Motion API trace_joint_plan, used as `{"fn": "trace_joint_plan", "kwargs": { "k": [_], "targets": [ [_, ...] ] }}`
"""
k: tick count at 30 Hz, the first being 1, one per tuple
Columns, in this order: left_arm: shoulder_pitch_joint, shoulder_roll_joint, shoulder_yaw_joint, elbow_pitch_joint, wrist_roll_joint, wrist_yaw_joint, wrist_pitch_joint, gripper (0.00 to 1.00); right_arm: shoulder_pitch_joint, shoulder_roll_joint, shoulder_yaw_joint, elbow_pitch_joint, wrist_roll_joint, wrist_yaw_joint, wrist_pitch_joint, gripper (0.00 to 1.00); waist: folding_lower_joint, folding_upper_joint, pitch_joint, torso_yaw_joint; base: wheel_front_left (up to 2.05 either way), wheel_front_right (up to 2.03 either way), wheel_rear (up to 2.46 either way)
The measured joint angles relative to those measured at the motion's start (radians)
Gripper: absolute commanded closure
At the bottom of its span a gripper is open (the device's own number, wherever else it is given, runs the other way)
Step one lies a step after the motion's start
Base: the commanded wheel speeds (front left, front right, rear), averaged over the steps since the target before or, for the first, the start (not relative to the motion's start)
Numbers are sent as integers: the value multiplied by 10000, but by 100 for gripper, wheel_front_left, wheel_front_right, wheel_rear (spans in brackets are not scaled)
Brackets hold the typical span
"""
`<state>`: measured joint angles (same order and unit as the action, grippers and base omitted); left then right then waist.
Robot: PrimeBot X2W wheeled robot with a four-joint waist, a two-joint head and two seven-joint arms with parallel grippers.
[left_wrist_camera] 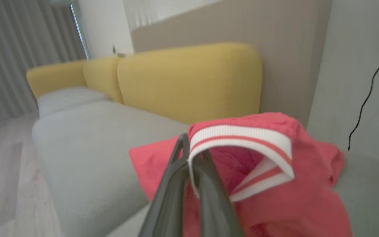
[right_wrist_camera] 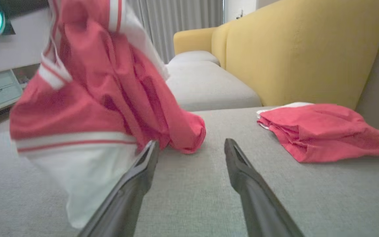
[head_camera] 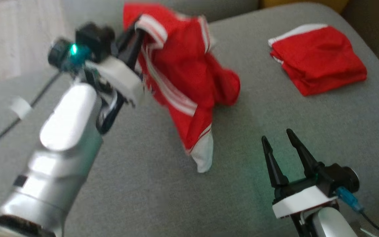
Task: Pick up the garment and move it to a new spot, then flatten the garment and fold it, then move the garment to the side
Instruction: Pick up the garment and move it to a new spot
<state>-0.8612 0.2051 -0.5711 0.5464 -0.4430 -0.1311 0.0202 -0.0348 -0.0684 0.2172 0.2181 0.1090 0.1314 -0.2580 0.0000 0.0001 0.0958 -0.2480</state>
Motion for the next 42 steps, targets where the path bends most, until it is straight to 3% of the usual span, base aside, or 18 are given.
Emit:
{"fn": "trace_joint_plan", "kwargs": {
  "k": [2,3,4,8,13,21,30,33,42],
  "targets": [
    [325,-40,-100,667,61,201,-278,100,-119,46,15,2,69,0,0,0,4,0,321,-137,0,0,0],
    [325,-40,-100,667,61,201,-278,67,-119,46,15,2,69,0,0,0,4,0,321,-137,0,0,0],
    [527,-44,-105,1078,146,384,-523,0,-222,69,13,4,69,0,0,0,4,0,485,-198,0,0,0],
    [1284,-525,-46,2562,132,894,-1971,0,-422,138,-167,38,69,0,0,0,5,0,1015,-259,0,0,0],
    [1947,-1321,368,2723,-56,1390,-2696,0,-304,150,-562,224,69,0,0,0,3,0,980,295,0,0,0],
    [5237,-1519,1781,-255,464,2073,-2725,0,347,186,-1133,437,67,0,0,0,0,0,111,1720,0,0,0],
    [8749,-1521,2869,-3010,2057,2378,-2725,0,1211,213,-1348,464,167,0,0,0,-3,0,-1158,2712,0,0,0],
    [9413,-1521,3060,-3275,2560,2378,-2725,0,1583,217,-1409,460,336,0,0,0,-3,0,-1485,2921,0,0,0],
    [9935,-1517,3342,-3413,2562,2368,-2725,0,1928,232,-1358,562,380,0,0,0,0,0,-1960,3086,0,0,0]
  ]
}}
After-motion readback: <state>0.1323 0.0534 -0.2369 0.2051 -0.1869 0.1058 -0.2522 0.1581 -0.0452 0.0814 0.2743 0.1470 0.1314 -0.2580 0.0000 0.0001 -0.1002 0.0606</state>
